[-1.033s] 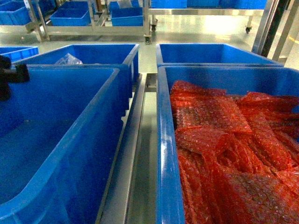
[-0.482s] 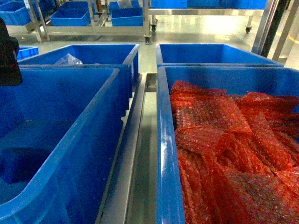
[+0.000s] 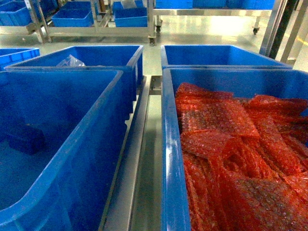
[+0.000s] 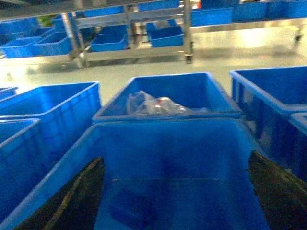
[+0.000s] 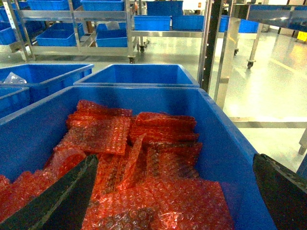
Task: Pick blue part to blue bin on bottom shelf
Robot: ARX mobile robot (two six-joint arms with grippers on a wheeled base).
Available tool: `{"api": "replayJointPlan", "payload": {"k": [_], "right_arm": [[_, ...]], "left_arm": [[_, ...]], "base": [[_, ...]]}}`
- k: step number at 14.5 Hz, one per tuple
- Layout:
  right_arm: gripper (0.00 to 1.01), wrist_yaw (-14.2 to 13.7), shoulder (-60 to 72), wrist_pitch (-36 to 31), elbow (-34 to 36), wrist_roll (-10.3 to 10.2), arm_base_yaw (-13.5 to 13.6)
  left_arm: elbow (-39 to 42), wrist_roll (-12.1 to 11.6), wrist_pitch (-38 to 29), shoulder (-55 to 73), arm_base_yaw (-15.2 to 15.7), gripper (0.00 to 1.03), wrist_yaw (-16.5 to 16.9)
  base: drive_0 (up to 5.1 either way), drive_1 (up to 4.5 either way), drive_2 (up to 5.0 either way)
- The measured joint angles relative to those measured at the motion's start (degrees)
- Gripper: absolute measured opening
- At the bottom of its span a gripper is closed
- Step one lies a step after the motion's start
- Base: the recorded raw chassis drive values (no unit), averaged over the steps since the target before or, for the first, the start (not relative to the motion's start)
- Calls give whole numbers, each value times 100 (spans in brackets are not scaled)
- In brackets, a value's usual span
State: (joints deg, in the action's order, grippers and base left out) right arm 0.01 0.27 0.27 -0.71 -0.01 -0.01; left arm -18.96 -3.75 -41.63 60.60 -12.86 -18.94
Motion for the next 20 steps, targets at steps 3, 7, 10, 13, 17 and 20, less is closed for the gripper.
{"api": "replayJointPlan", "payload": {"k": [3, 7, 10, 13, 17, 20], "right_arm": [[98, -2, 0, 0, 0, 0, 0], [98, -2, 0, 0, 0, 0, 0], [98, 0, 0, -4, 0, 0, 0], [98, -2, 0, -2, 0, 0, 0], [98, -2, 0, 2, 0, -2, 0], [98, -2, 0, 0, 0, -2, 0]], "left_arm": [[739, 297, 105, -782, 437, 48, 1014], [1307, 354, 533, -1775, 789, 2, 1373], [1550, 365, 1016, -2516, 1298, 2, 1880], [1814, 365, 966, -2889, 1274, 2, 1891], [1836, 367, 1963, -3860, 1276, 2, 1893], [1836, 367, 2450, -4360, 1276, 2, 1893]], "base": [[0, 0, 0], [0, 0, 0], [0, 0, 0], [0, 0, 0], [0, 0, 0], [0, 0, 0]]}}
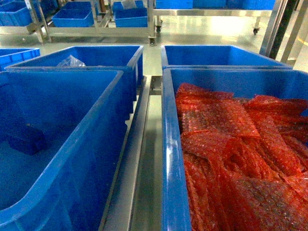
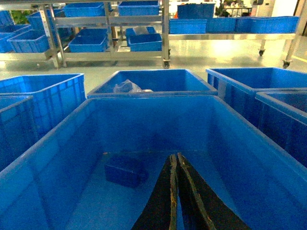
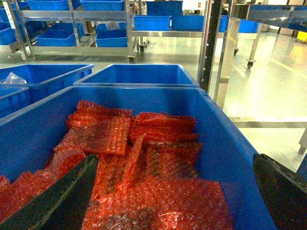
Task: Pick blue part to blue bin on bottom shelf
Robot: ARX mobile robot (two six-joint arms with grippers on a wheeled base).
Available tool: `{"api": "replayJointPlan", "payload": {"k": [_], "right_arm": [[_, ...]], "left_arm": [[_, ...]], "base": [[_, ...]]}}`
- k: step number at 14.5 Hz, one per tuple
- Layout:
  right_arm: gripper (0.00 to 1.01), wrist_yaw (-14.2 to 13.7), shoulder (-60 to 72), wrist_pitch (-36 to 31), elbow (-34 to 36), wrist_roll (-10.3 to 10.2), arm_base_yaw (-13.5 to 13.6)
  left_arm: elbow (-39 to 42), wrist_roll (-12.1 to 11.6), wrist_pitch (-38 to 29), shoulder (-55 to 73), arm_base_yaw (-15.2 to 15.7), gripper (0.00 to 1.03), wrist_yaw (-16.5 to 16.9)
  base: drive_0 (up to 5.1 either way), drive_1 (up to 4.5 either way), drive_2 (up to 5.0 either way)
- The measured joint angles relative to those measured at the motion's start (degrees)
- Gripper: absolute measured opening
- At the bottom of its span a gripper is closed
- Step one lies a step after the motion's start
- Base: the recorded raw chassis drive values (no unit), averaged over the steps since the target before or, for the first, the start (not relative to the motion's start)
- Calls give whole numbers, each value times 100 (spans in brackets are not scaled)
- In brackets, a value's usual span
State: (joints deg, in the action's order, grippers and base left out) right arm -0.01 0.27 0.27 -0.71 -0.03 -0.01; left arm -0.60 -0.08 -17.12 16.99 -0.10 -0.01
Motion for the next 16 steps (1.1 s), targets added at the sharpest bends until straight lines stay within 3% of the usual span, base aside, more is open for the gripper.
{"api": "replayJointPlan", "payload": {"k": [6, 8, 16], "right_arm": [[98, 0, 0, 0, 0, 2, 0], [98, 2, 0, -2, 0, 2, 0], [98, 0, 0, 0, 0, 2, 0]], "left_arm": [[0, 0, 708, -697, 0, 2, 0], [-2, 2, 1749, -1644, 0, 2, -7], [-2, 7, 1735, -1637, 0, 3, -2]], "base": [[0, 0, 0], [0, 0, 0], [0, 0, 0]]}}
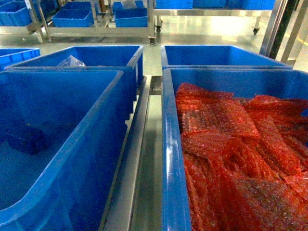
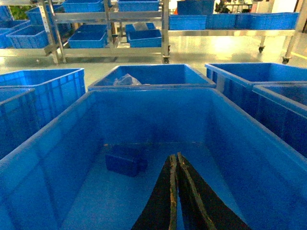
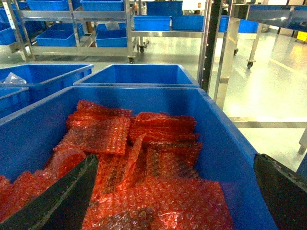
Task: Pick blue part to blue bin on bottom shelf
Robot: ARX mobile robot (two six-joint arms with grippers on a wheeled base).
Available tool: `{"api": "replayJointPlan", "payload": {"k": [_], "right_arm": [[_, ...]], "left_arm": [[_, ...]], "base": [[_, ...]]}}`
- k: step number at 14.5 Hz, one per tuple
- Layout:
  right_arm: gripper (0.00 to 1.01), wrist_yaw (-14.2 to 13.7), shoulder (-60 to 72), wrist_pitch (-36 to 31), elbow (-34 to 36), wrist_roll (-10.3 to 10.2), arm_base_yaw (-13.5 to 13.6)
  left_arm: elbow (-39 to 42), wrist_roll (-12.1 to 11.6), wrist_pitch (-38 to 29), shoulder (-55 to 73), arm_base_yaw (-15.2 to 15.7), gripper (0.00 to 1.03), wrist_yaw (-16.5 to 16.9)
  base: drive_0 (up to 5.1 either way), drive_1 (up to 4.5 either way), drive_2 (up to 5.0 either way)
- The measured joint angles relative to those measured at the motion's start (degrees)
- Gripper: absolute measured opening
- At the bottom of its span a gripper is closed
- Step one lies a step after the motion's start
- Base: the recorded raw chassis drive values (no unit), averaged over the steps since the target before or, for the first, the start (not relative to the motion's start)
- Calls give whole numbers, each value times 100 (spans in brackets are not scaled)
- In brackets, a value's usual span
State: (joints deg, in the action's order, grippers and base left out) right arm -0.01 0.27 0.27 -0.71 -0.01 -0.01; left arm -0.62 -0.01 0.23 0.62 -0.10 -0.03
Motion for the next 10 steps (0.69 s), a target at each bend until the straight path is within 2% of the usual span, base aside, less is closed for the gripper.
{"api": "replayJointPlan", "payload": {"k": [2, 4, 8, 10], "right_arm": [[98, 0, 0, 2, 0, 0, 0], [98, 0, 0, 2, 0, 0, 0], [98, 0, 0, 2, 0, 0, 0], [98, 0, 0, 2, 0, 0, 0]], "left_arm": [[0, 0, 0, 0, 0, 26, 0], [0, 0, 2, 0, 0, 54, 2], [0, -4, 0, 0, 0, 100, 2], [0, -2, 0, 0, 0, 98, 0]], "base": [[0, 0, 0], [0, 0, 0], [0, 0, 0], [0, 0, 0]]}}
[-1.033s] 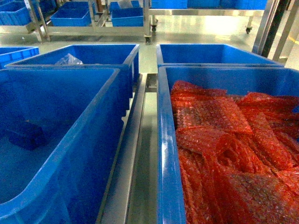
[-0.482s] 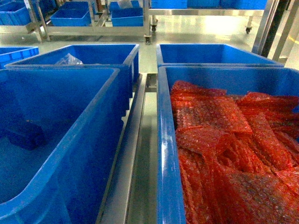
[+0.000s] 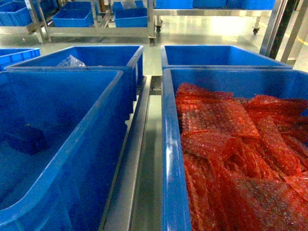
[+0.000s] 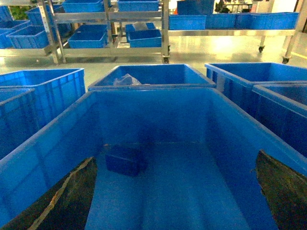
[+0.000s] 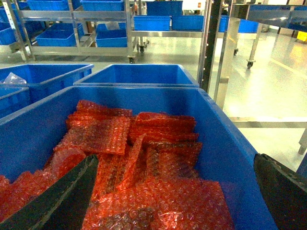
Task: Pick blue part to blue bin on bottom shelf
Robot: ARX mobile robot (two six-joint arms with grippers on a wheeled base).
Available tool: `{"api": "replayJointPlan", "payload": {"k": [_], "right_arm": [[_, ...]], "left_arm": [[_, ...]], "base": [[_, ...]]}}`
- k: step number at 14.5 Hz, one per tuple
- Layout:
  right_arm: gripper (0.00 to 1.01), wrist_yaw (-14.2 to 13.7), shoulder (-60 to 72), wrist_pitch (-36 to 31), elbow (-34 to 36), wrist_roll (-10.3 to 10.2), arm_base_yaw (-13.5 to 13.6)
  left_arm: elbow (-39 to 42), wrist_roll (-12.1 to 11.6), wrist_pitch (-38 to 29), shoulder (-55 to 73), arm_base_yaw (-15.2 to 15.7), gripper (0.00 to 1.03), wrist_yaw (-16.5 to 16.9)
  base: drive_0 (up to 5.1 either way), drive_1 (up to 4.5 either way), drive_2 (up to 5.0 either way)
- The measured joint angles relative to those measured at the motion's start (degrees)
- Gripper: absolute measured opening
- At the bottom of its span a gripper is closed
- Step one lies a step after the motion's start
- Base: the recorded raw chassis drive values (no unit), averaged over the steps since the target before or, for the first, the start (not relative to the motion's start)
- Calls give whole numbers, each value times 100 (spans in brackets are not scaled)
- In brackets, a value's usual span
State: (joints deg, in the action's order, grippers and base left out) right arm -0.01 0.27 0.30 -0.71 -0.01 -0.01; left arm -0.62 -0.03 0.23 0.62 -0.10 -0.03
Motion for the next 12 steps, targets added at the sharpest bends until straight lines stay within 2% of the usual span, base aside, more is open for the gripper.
{"api": "replayJointPlan", "payload": {"k": [12], "right_arm": [[98, 0, 0, 0, 0, 0, 0]], "left_arm": [[0, 0, 0, 0, 0, 98, 2]], "base": [[0, 0, 0]]}}
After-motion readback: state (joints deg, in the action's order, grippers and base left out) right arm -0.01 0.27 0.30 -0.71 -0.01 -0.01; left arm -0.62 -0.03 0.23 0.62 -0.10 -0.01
